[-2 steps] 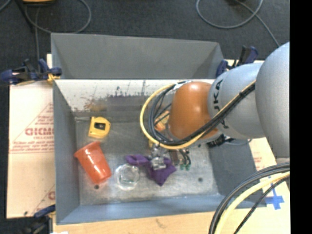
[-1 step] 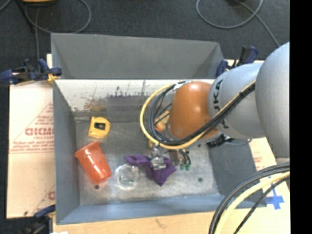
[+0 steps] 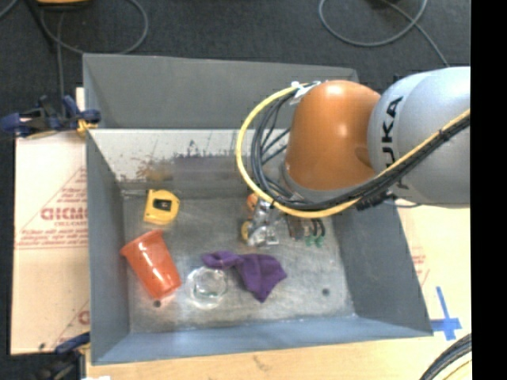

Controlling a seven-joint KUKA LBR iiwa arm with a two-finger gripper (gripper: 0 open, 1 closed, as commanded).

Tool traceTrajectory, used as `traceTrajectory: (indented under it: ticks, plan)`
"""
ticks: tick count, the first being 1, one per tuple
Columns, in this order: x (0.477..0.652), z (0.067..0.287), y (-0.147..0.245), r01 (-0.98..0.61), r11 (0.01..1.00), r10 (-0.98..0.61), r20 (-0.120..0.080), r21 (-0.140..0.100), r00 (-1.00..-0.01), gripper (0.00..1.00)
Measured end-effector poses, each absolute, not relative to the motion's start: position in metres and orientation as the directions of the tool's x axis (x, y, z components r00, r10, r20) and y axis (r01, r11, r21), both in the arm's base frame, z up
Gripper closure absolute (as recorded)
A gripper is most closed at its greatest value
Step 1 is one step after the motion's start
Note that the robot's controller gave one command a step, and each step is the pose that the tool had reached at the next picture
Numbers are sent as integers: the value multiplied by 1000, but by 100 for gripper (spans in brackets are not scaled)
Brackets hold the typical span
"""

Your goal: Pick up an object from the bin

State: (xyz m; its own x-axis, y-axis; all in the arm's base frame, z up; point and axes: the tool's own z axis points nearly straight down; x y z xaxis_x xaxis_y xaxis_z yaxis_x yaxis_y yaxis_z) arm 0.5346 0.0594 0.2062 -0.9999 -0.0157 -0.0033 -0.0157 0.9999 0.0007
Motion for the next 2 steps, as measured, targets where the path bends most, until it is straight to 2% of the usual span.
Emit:
traceTrajectory:
  ticks: [1,2]
  plan:
    - [535,206,59,-16,1000,-16,-3,1,-1000,100]
    - [488,134,-3,-143,990,-143,1,-1,-990,0]
